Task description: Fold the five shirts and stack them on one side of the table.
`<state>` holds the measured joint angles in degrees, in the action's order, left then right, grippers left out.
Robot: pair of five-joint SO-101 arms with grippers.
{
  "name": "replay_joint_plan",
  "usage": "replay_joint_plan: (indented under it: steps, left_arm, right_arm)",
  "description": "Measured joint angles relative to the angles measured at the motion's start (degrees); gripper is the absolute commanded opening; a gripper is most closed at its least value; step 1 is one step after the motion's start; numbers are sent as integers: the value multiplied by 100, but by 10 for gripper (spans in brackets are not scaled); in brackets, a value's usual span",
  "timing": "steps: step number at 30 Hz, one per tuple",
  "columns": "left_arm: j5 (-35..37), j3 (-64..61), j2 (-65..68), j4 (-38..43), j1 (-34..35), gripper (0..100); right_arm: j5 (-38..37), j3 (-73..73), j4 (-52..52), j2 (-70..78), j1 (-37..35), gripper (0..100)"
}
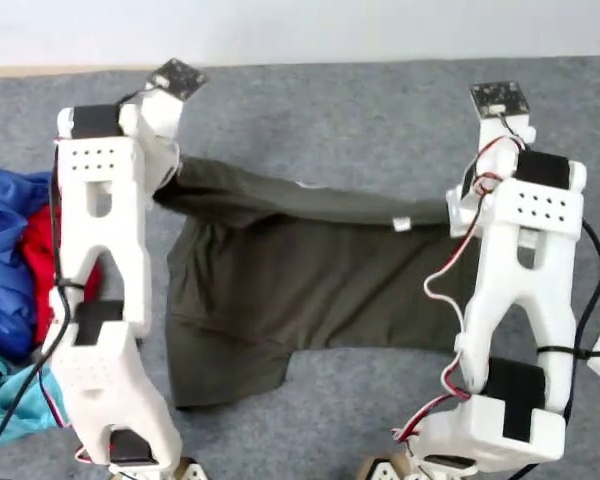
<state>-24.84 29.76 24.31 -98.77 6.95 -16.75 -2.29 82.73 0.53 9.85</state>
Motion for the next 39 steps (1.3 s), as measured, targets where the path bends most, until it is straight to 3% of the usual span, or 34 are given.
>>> replay_joint_plan:
  steps: [9, 22, 39]
  left_arm:
    - [-624, -2259, -1319, 0, 44, 68]
    - [-1011, -4413, -2716, 0, 44, 66]
    - [-1108, -4835, -2848, 0, 114, 69]
  right_arm:
    - [-53, 448, 369, -79, 176, 9]
    - [-431, 1811, 677, -1029, 202, 9]
    - [-580, 2259, 343, -1363, 290, 9]
